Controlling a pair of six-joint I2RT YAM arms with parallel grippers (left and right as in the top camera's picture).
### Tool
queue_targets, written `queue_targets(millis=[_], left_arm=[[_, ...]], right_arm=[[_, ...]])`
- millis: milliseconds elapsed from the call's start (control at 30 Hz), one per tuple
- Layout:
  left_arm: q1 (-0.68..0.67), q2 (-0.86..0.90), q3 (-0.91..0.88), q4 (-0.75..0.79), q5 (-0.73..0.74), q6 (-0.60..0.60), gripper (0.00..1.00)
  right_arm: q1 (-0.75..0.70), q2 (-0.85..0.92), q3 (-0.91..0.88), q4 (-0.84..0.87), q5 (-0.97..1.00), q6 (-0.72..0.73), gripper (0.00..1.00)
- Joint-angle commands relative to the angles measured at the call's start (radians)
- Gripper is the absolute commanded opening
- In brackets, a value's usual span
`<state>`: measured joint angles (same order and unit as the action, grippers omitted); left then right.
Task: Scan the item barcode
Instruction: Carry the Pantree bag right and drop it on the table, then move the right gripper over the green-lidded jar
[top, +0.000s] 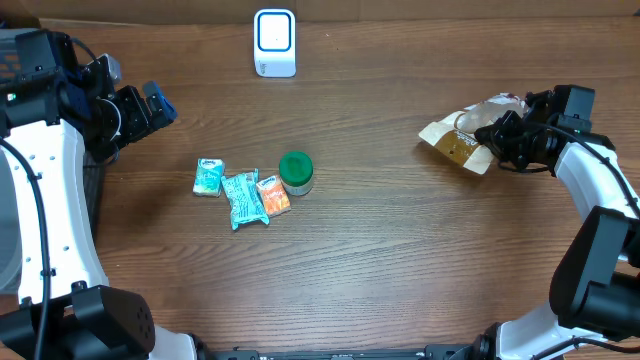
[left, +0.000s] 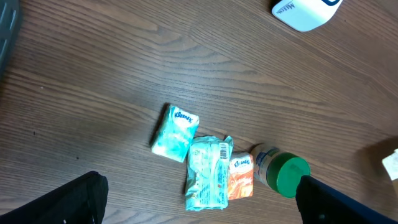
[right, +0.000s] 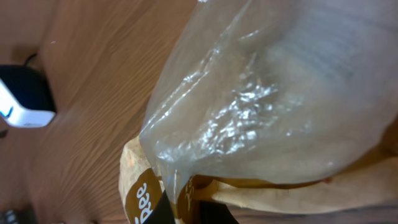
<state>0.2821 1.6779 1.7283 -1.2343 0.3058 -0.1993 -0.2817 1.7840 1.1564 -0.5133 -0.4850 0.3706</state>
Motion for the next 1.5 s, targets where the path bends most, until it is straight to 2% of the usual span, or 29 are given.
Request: queue_targets(millis=[0, 67, 100, 167, 233, 400, 500, 633, 800, 867, 933, 1100, 1467], left_arm=[[-0.002, 0.003, 0.002, 0.001, -0.002, 0.013, 0.99], [-0.002, 0.003, 0.002, 0.001, -0.002, 0.013, 0.99], [-0.002, 0.003, 0.002, 0.001, -0.002, 0.013, 1.00], [-0.002, 0.003, 0.002, 0.001, -0.002, 0.013, 1.00], [-0.002, 0.003, 0.002, 0.001, -0.002, 0.013, 0.99], [-0.002, 0.003, 0.002, 0.001, -0.002, 0.013, 0.99], [-0.002, 0.003, 0.002, 0.001, -0.002, 0.013, 1.00], [-0.002, 0.003, 0.002, 0.001, -0.002, 0.013, 1.00], [-0.002, 0.003, 0.002, 0.001, -0.002, 0.013, 1.00], [-0.002, 0.003, 0.002, 0.000, -0.002, 0.013, 1.00], [-0.002, 0.003, 0.002, 0.001, -0.002, 0.013, 1.00], [-0.002, 0.003, 0.002, 0.001, -0.002, 0.013, 1.00], [-0.002, 0.003, 0.002, 0.001, -0.002, 0.013, 1.00]], right_arm=[[-0.004, -0.005, -0.006, -0.006, 0.079, 0.034, 0.04], [-0.004, -0.005, -0.006, -0.034, 0.113, 0.034, 0.05], [-0.004, -0.005, -0.006, -0.050, 0.130, 0.034, 0.11], [-0.004, -0.005, -0.006, -0.080, 0.153, 0.033, 0.34], [-0.004, -0.005, -0.006, -0.102, 0.156, 0.016, 0.44], [-0.004, -0.005, 0.001, -0.173, 0.155, -0.070, 0.60], [-0.004, -0.005, 0.037, -0.247, 0.151, -0.101, 0.65], [0.016, -0.013, 0.150, -0.401, 0.169, -0.180, 0.74], [0.069, -0.028, 0.324, -0.588, 0.227, -0.191, 0.81], [0.101, -0.028, 0.389, -0.648, 0.227, -0.190, 0.88], [0.136, -0.028, 0.427, -0.684, 0.227, -0.190, 1.00], [0.257, -0.026, 0.448, -0.686, 0.226, -0.194, 1.00], [0.559, -0.015, 0.447, -0.510, 0.222, -0.262, 1.00]])
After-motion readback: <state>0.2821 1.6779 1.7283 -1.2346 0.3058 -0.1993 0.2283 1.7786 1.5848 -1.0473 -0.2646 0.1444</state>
